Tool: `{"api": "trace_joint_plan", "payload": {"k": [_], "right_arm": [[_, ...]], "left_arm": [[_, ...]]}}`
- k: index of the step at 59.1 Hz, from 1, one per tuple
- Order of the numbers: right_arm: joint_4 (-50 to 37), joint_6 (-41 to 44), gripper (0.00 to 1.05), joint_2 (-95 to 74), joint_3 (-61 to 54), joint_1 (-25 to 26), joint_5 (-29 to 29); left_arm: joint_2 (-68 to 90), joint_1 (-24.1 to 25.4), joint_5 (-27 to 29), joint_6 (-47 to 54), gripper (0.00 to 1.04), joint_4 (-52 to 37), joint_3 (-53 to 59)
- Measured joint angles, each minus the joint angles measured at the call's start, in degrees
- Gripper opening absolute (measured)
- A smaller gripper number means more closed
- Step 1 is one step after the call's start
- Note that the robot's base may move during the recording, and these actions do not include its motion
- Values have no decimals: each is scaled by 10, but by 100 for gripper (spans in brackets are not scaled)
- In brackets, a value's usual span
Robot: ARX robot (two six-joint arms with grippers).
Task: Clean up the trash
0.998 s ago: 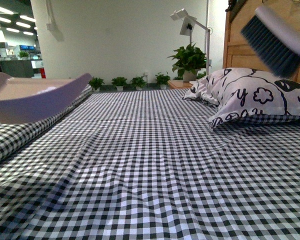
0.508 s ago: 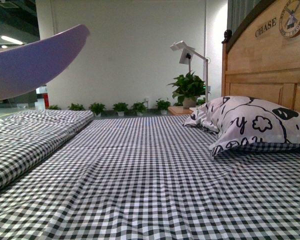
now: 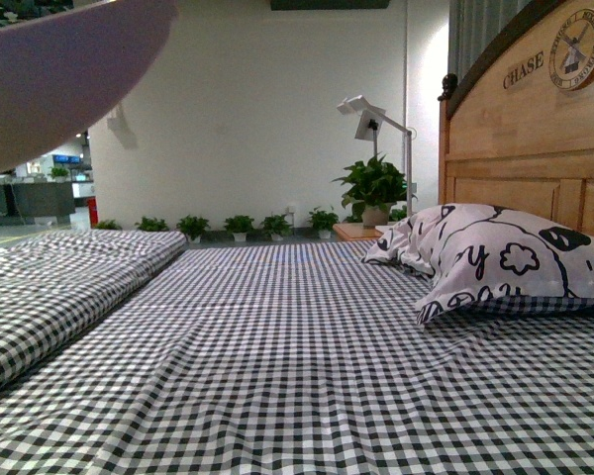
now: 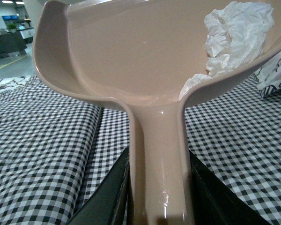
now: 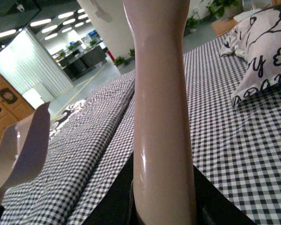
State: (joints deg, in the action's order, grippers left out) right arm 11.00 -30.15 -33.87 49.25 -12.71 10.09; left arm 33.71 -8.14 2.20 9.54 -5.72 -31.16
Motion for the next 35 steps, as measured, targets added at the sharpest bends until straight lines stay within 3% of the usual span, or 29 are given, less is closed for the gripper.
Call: {"api": "trace_joint_plan", "payload": {"k": [14, 35], "right_arm": [[16, 16, 19, 24, -2, -21, -50], [16, 32, 19, 28, -3, -28, -60]], "left_arm": [[-39, -40, 75, -16, 29, -7, 21], [-42, -46, 79, -20, 29, -7, 24]]}}
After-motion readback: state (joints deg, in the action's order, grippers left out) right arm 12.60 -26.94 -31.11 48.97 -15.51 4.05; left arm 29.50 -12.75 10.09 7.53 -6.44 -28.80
